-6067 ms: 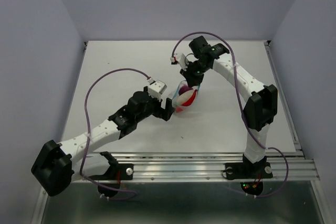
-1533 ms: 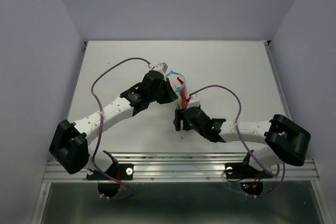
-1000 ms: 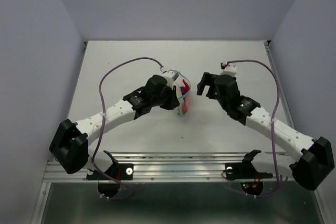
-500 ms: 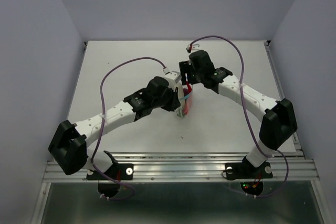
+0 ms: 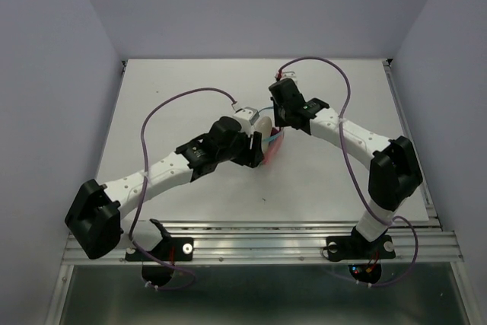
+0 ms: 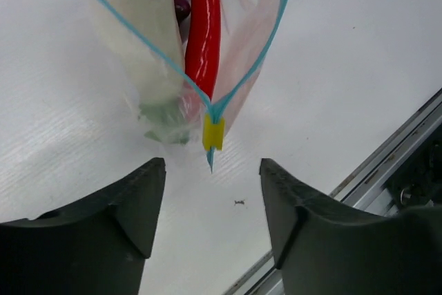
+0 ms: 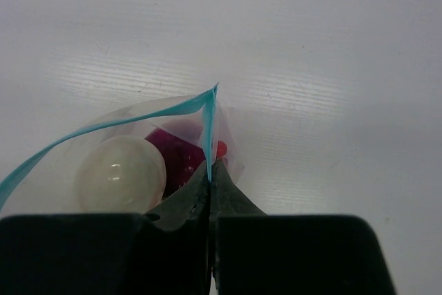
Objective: Place the food in the zip-top bag and seal the zipper
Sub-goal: Zip up the zip-top bag
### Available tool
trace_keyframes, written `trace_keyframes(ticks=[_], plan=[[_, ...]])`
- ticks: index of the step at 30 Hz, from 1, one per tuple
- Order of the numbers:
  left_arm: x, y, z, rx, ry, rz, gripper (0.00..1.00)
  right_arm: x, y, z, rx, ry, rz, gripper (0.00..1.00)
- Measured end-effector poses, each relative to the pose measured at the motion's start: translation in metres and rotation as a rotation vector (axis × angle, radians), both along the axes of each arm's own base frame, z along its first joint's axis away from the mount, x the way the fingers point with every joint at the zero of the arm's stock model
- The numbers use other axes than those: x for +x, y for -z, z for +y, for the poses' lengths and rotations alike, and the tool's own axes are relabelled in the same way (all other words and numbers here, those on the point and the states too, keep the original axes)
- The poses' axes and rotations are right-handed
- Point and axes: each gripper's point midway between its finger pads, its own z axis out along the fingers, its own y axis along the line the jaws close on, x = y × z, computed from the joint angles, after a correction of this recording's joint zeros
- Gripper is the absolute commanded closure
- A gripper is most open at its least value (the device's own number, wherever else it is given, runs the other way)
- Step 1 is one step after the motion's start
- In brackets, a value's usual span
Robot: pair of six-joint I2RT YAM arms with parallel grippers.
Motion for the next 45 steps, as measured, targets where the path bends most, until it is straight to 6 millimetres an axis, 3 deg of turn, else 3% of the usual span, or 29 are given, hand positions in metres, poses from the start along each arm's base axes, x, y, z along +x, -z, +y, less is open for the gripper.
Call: trace_keyframes(ticks=[2,3,11,14,15,17,20,23,27,29,30,34,37,39,42,45], plan=[[-0.005,0.004,0.005,0.001,-0.012,0.006,0.25,-0.001,0.001,0.0,0.011,0.015,0.004,0.99],[-0.006,0.005,0.008,0.004,-0.022,0.006,0.01,-0.001,0.002,-0.001,0.015,0.018,0.006,0.99],[-0.002,-0.001,0.02,0.003,-0.088,-0.036,0.01,-0.013,0.005,-0.003,0.035,0.027,0.041,0.99],[0.001,-0.002,0.021,0.007,-0.099,-0.047,0.21,-0.015,0.003,-0.003,0.044,0.027,0.047,0.99],[0.002,-0.002,0.021,0.006,-0.1,-0.051,0.37,-0.016,0.002,-0.003,0.048,0.026,0.049,0.99],[0.005,-0.001,0.019,0.007,-0.099,-0.06,0.49,-0.018,0.001,-0.002,0.057,0.026,0.051,0.99],[0.007,0.002,0.016,0.011,-0.087,-0.064,0.57,-0.018,0.0,-0.001,0.065,0.024,0.051,0.99],[0.006,-0.001,0.011,-0.008,-0.059,-0.074,0.74,-0.019,0.0,-0.001,0.064,0.024,0.056,0.99],[0.006,-0.005,0.007,-0.023,-0.041,-0.091,0.8,-0.02,0.001,-0.001,0.065,0.025,0.058,0.99],[0.006,-0.006,0.006,-0.026,-0.036,-0.096,0.88,-0.02,0.001,-0.001,0.067,0.024,0.06,0.99],[0.006,-0.006,0.006,-0.026,-0.033,-0.099,1.0,-0.02,0.001,0.0,0.068,0.022,0.061,0.99],[0.007,-0.006,0.006,-0.026,-0.027,-0.105,1.0,-0.021,0.001,0.001,0.072,0.018,0.064,0.99],[0.007,-0.007,0.006,-0.025,-0.026,-0.109,1.0,-0.021,0.0,0.001,0.076,0.014,0.065,0.9],[0.008,-0.005,0.006,-0.028,-0.025,-0.117,1.0,-0.022,-0.001,0.0,0.074,0.009,0.062,0.68],[0.004,0.0,0.01,-0.02,-0.017,-0.125,1.0,-0.025,-0.008,0.0,0.048,-0.053,0.05,0.49],[0.0,0.003,0.016,-0.012,-0.007,-0.139,1.0,-0.028,-0.022,0.007,0.037,-0.175,0.024,0.38]])
